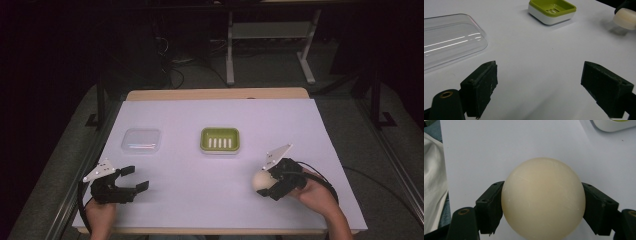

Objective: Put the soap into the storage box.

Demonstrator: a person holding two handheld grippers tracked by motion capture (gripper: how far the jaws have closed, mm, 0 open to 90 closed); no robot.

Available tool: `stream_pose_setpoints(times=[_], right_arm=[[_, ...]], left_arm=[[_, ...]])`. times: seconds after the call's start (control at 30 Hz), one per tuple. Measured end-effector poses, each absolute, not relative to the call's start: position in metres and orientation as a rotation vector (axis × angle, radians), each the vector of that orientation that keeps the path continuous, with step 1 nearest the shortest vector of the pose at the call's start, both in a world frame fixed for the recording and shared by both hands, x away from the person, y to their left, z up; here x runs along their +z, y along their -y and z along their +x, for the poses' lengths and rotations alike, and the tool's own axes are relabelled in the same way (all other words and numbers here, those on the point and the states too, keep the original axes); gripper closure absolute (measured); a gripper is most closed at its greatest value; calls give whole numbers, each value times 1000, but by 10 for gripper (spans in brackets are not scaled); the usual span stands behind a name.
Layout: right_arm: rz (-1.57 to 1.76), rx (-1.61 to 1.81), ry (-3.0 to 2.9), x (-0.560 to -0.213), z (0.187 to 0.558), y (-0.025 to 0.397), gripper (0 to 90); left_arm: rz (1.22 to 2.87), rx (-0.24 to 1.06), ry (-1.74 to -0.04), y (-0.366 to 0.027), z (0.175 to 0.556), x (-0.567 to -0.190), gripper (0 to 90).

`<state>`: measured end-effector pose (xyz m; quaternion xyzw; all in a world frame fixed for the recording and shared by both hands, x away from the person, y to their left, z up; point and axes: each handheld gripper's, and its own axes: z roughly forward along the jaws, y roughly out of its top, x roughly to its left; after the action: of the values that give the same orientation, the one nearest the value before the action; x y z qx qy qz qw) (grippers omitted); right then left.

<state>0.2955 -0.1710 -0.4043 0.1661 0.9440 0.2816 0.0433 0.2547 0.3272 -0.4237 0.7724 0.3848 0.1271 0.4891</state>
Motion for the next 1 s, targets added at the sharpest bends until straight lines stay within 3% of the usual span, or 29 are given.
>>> stream_pose_setpoints(times=[1.0], right_arm=[[450,910,-2942,-392,334,133,244]], left_arm=[[1881,312,-933,-329,255,-424,132]])
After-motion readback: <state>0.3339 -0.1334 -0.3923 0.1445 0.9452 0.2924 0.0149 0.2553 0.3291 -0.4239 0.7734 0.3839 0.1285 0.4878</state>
